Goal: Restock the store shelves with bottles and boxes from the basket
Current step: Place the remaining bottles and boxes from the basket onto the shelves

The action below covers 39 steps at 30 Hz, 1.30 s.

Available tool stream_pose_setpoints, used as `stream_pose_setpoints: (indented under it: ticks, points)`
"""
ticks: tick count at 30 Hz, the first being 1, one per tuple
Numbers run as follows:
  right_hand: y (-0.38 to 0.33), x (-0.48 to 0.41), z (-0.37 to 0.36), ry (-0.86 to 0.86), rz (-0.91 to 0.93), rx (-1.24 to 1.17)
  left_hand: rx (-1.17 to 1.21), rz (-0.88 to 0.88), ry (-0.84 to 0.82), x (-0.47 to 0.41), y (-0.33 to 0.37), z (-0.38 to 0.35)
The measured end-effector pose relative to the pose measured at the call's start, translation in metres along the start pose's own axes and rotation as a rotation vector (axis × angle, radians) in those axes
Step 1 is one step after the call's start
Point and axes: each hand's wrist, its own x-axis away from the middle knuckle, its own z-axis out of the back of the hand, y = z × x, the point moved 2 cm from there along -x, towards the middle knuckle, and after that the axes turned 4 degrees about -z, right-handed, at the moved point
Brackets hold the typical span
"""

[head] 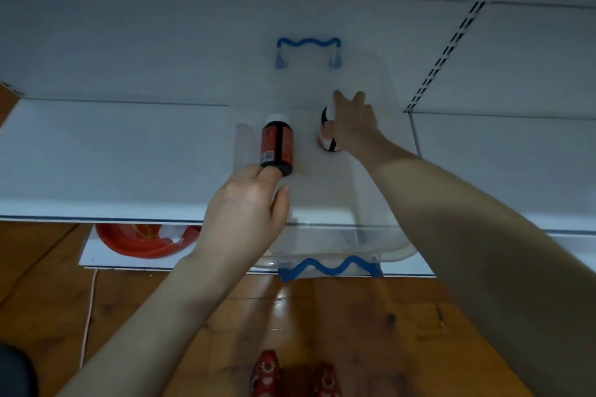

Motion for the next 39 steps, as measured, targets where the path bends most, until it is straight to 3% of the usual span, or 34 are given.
stream_pose_setpoints:
  ticks: [7, 10, 20, 26, 32, 39]
  points:
    - [0.005, 0.08, 0.037, -0.136, 0.102, -0.129, -0.033, 0.019, 0.004, -0.059, -0.008, -0.008]
    - [0.013, 0.121, 0.054, -0.078, 0.16, -0.191, -0.049, 0.223, -0.19, -0.089, -0.018, -0.029]
    - [0.053, 0.182, 0.057, 0.018, 0.25, -0.244, -0.239, 0.291, -0.432, -0.134, -0.044, -0.094]
    - [0.06, 0.185, 0.047, 0.061, 0.291, -0.247, -0.23, 0.448, -0.46, -0.141, -0.061, -0.115]
    - [0.061, 0.178, 0.045, 0.041, 0.286, -0.265, -0.291, 0.434, -0.496, -0.146, -0.067, -0.12]
    - [0.058, 0.172, 0.047, 0.039, 0.267, -0.269, 0.017, 0.52, -0.42, -0.141, -0.061, -0.118]
